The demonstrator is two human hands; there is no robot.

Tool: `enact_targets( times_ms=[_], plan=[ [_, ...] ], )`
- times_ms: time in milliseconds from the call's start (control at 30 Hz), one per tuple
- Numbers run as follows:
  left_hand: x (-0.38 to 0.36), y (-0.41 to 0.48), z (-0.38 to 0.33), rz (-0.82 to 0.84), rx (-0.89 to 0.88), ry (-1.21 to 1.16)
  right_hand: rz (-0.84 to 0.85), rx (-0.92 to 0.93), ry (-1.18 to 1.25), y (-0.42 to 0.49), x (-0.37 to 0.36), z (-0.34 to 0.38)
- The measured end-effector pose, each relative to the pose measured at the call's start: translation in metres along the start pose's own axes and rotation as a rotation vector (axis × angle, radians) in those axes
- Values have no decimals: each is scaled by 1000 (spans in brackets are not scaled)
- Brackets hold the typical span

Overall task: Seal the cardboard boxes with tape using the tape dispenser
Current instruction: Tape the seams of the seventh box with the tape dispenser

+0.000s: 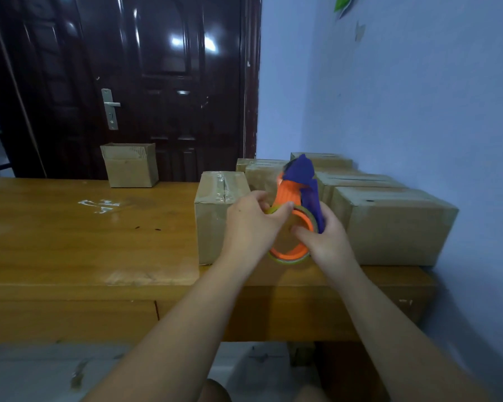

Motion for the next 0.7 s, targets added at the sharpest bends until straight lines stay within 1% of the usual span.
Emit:
enact_targets(
  times_ms=[167,267,367,433,567,633,700],
  plan=[
    [-8,-6,9,-28,239,-271,-125,231,-178,-8,13,14],
    [-9,-8,14,-67,287,-358,-143,325,-245,-16,16,21],
    [-5,-11,20,-130,313,-402,-89,331,-225,-20,13,26],
    [-5,-15,23,-123,351,-450,-25,301,-185,-22,8,28],
    [0,-17,30,-137,489,-586,61,292,-145,-26,5,35],
    [6,-16,33,-146,496,-588,81,293,-149,-26,6,38],
    [13,-14,35,-140,451,-539,104,287,-157,-27,6,41]
  ],
)
Point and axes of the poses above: each hand's wrist, its own y-axis towards the middle knuckle, its own x-axis out of the back of the hand, z = x × y, the point moved 8 cm from there along y, towards the middle knuckle, and after that the axes turned 15 degrees about -z, right-handed, at the moved point
